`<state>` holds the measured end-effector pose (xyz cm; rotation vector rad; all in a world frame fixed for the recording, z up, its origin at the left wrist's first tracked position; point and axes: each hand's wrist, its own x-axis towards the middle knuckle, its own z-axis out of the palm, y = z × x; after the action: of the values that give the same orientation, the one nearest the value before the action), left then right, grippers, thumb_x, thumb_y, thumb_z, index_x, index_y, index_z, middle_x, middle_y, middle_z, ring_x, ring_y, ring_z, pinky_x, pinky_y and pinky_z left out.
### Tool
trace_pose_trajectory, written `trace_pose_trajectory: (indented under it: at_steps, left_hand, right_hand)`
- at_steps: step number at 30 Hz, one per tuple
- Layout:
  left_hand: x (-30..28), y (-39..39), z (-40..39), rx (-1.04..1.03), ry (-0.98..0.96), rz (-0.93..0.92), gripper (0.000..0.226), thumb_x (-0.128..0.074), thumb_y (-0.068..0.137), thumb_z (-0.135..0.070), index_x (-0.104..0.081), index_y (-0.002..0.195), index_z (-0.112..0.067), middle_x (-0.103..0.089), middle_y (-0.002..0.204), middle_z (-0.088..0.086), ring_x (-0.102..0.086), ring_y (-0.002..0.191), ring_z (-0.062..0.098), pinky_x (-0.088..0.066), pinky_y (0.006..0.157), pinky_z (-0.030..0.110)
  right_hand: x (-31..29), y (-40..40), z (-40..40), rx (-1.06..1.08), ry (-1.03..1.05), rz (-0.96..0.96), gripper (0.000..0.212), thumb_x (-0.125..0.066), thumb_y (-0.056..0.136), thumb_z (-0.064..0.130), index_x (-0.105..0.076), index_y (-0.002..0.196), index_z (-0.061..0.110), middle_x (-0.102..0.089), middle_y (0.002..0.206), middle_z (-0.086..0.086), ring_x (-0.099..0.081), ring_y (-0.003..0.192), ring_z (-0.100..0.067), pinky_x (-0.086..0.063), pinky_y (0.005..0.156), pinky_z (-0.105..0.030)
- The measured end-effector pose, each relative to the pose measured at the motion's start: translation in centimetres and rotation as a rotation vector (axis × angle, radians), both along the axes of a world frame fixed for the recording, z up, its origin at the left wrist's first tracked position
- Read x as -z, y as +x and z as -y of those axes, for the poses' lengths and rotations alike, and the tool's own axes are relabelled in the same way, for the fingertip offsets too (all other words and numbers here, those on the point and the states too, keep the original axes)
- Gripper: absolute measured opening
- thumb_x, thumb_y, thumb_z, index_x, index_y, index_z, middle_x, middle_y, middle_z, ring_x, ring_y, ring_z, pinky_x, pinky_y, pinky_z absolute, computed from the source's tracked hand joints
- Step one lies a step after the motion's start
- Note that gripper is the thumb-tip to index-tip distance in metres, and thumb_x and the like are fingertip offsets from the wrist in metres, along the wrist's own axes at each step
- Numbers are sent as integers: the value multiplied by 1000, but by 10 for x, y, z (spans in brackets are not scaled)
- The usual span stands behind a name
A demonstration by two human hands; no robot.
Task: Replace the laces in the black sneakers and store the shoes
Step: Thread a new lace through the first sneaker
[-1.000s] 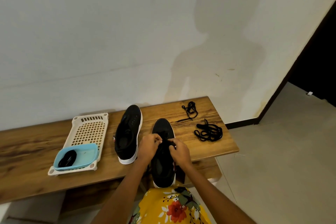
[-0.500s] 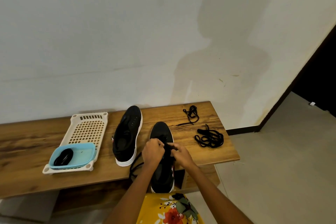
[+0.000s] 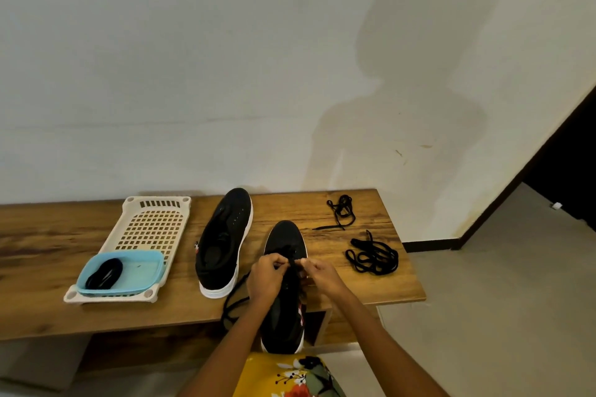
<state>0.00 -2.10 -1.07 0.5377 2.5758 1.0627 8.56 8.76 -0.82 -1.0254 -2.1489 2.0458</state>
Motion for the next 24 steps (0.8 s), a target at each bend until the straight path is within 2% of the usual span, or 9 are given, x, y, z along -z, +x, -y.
trace_pose_trajectory:
  at_steps: [2, 4, 7, 9, 11, 14, 18, 21, 24]
  left_hand:
    - [0, -3, 1, 15, 31, 15, 9, -63, 87, -17, -63, 93, -23, -66, 85, -7, -63, 86, 12, -49, 68, 29]
    - [1, -7, 2, 55, 52, 11, 17, -64, 85, -13, -58, 98, -23, -61, 77, -8, -62, 80, 13, -50, 68, 33]
    - [0, -14, 3, 184, 19, -36, 28, -62, 86, -11, -63, 108, -28, -59, 75, -11, -58, 74, 7, -42, 58, 20]
    - [-5, -18, 1, 259, -11, -55, 31, -59, 88, -11, -64, 111, -31, -60, 78, -10, -57, 78, 6, -40, 59, 18]
    - [-7, -22, 0, 378, -78, -103, 35, -53, 90, -10, -63, 117, -30, -59, 89, -6, -58, 88, 10, -45, 70, 23]
    - [-12, -30, -1, 512, -198, -62, 40, -45, 89, -6, -60, 123, -22, -50, 102, -1, -55, 102, 20, -43, 84, 30]
    - [-29, -35, -5, 520, -211, 13, 25, -51, 93, -25, -66, 112, -23, -48, 104, -2, -51, 104, 18, -38, 91, 32]
    - [-44, -33, -11, 495, -160, -17, 17, -63, 87, -35, -69, 96, -22, -53, 92, -5, -54, 90, 13, -42, 84, 31]
    - [-70, -26, -18, 376, 34, 8, 10, -64, 87, -26, -67, 80, -19, -58, 71, -7, -56, 69, 11, -43, 68, 27]
  right_hand:
    - [3, -7, -2, -16, 83, 21, 17, -53, 96, 19, -66, 103, 9, -66, 81, -4, -63, 71, -13, -53, 69, -29]
    - [5, -12, -2, -12, 125, 35, 11, -58, 93, 17, -68, 93, 12, -67, 78, -5, -65, 70, -17, -54, 68, -34]
    - [7, -15, -2, 0, 215, 32, 13, -58, 91, 17, -68, 83, 18, -68, 77, -3, -66, 72, -20, -55, 69, -38]
    - [3, -16, -3, -14, 344, 41, 14, -57, 89, 19, -65, 78, 21, -66, 71, 2, -63, 68, -15, -51, 64, -33]
    - [-6, -17, -3, -16, 427, 18, 15, -55, 89, 18, -61, 75, 19, -61, 67, 4, -58, 60, -8, -45, 55, -25]
    - [-36, -22, -7, 112, 230, -102, 18, -48, 95, 13, -55, 79, 8, -65, 74, -5, -60, 52, -5, -47, 48, -18]
    - [-107, -33, -28, 384, -126, -370, 20, -36, 98, 7, -54, 90, 1, -70, 83, -11, -66, 56, -13, -54, 54, -22]
    - [-159, -34, -42, 528, -352, -624, 17, -38, 94, 4, -50, 83, 4, -67, 79, -13, -65, 61, -20, -56, 60, -26]
    - [-182, -25, -46, 513, -358, -708, 11, -44, 92, 6, -50, 84, 7, -62, 71, -8, -61, 57, -17, -56, 61, -27]
